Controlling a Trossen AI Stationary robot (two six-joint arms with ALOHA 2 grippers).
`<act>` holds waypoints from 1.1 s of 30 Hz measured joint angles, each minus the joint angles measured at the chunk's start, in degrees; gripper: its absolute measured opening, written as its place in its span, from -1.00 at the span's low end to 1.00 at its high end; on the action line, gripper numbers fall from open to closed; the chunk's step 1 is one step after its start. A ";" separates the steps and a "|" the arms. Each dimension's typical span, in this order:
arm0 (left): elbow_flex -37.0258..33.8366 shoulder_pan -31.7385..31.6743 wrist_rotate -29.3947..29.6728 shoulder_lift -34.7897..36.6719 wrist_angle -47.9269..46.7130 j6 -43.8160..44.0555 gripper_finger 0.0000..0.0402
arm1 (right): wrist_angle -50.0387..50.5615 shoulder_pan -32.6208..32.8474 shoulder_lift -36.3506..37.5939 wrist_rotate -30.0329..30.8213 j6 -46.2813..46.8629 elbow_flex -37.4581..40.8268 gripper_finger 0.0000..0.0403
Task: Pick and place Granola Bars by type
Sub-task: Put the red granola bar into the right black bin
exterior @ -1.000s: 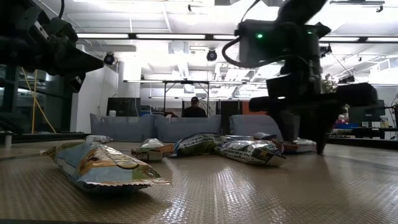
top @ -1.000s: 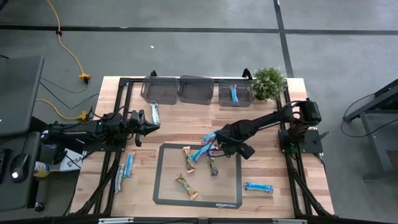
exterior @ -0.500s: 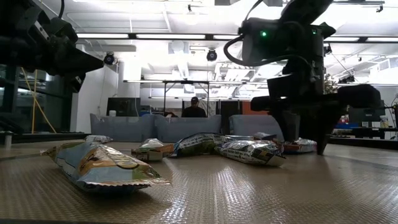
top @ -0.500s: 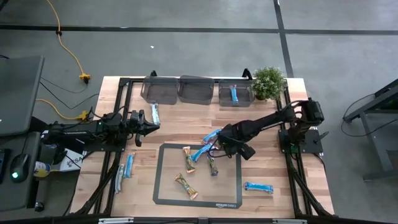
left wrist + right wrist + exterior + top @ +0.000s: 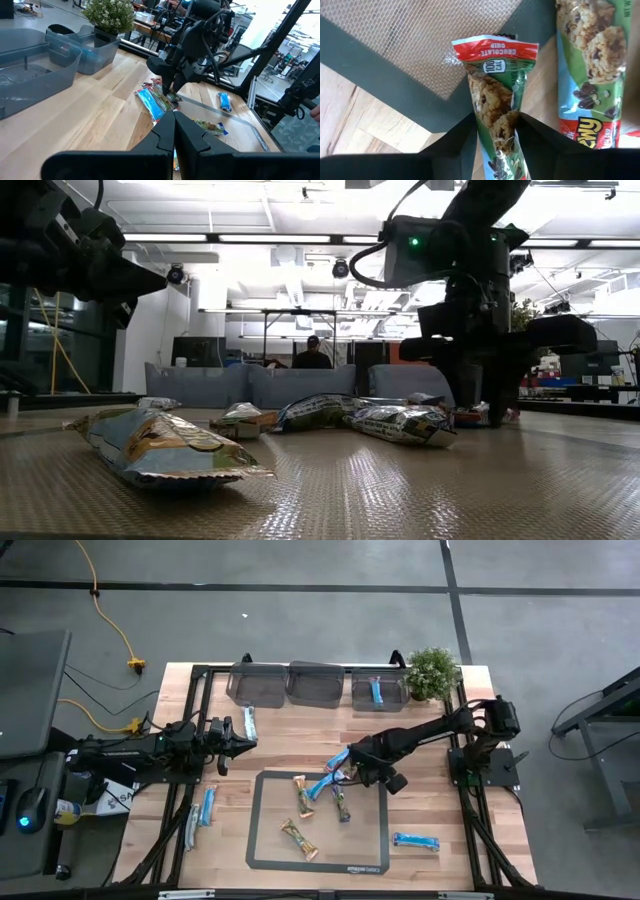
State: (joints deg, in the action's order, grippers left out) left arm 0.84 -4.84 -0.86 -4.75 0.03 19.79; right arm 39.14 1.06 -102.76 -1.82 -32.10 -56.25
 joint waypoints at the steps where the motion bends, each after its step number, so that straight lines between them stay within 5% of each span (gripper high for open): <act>1: 0.00 -0.01 0.00 0.00 -0.02 0.01 -1.00 | -0.04 0.00 -0.02 -0.02 0.35 0.00 -0.40; 22: 0.00 -0.01 0.00 0.00 0.00 0.00 -1.00 | -3.29 -0.05 3.78 2.39 11.72 0.28 -0.59; 33: 0.00 -0.01 0.00 0.00 -0.02 0.00 -1.00 | -11.31 1.39 9.09 -2.92 23.33 0.20 -0.59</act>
State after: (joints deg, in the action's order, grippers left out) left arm 0.84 -4.85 -0.86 -4.75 0.01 19.79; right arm 27.83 2.45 -93.67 -4.73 -8.77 -56.05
